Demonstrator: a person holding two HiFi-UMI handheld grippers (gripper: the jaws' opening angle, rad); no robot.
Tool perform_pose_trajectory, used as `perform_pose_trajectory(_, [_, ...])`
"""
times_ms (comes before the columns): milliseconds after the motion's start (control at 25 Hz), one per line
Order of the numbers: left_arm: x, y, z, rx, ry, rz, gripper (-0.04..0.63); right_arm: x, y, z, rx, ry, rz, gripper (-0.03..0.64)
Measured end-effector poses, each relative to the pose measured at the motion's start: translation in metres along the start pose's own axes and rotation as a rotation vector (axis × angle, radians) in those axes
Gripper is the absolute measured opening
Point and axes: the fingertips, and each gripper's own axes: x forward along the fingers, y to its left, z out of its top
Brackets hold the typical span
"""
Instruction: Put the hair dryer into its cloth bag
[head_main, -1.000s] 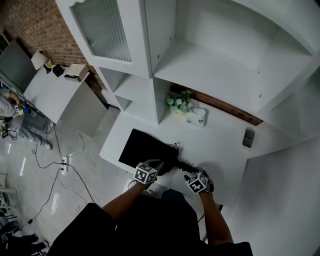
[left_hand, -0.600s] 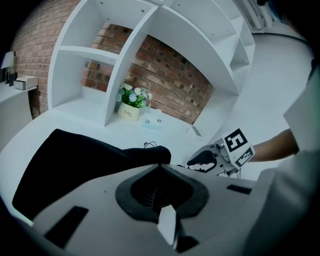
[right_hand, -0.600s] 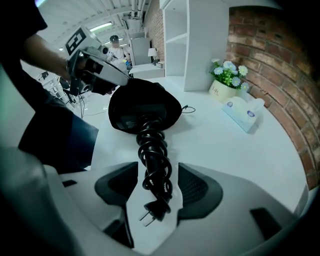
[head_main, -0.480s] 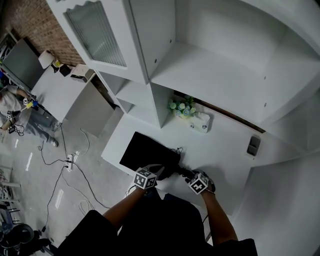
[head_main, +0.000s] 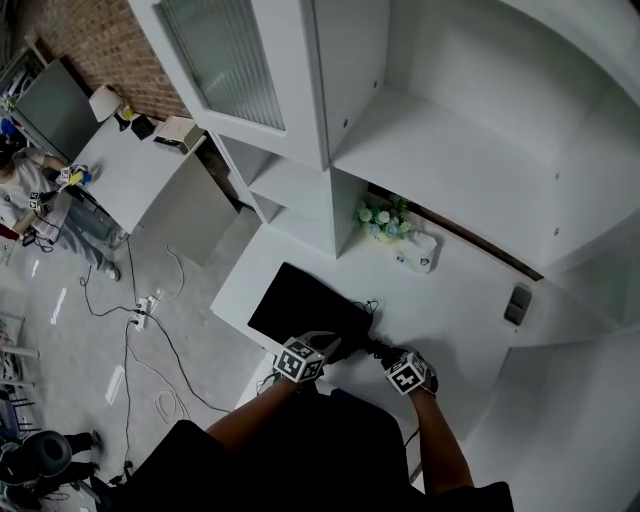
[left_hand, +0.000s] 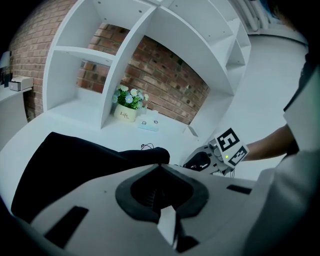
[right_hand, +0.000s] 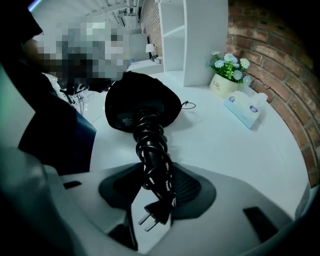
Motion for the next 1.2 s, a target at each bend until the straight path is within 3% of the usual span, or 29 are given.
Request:
perform_pose_trajectory(320, [-0.004,-0.005,0.009,0.011,-0.026,-0.028,0.023,-0.009,0.0,0.031,-0.033,-0.059,-0.017,0.179])
perform_pose_trajectory(560, [-0.014,0.009,0.006,0.0,-0.023,0.017,0.023,-0.019,0.001,0.048,-0.015,-0.206,-0.009,0.17])
perform_pose_trajectory(680, [-0.018,0.012,0.009,-0.01,-0.04,0.023,0.023,-0.021,0.003,0.047,-0.011,-0.223,0.007,0.17])
perform_pose_trajectory(880, [-0.014,0.01,0.006,0.005,-0.031,0.027,0.023,-0.008,0.004,0.038,-0.084,-0.153,0.033,0.183])
perform_pose_trajectory(1080, [-0.01,0.007,0.008,0.005,-0.024,0.027,0.023,0.01,0.007,0.023,-0.135,-0.006,0.026,0.193])
perform_pose_trajectory(1200, [-0.009,0.006,0.006,-0.013,-0.018,0.033,0.023,0.017,0.01,0.015,-0.126,0.04,0.03,0.198])
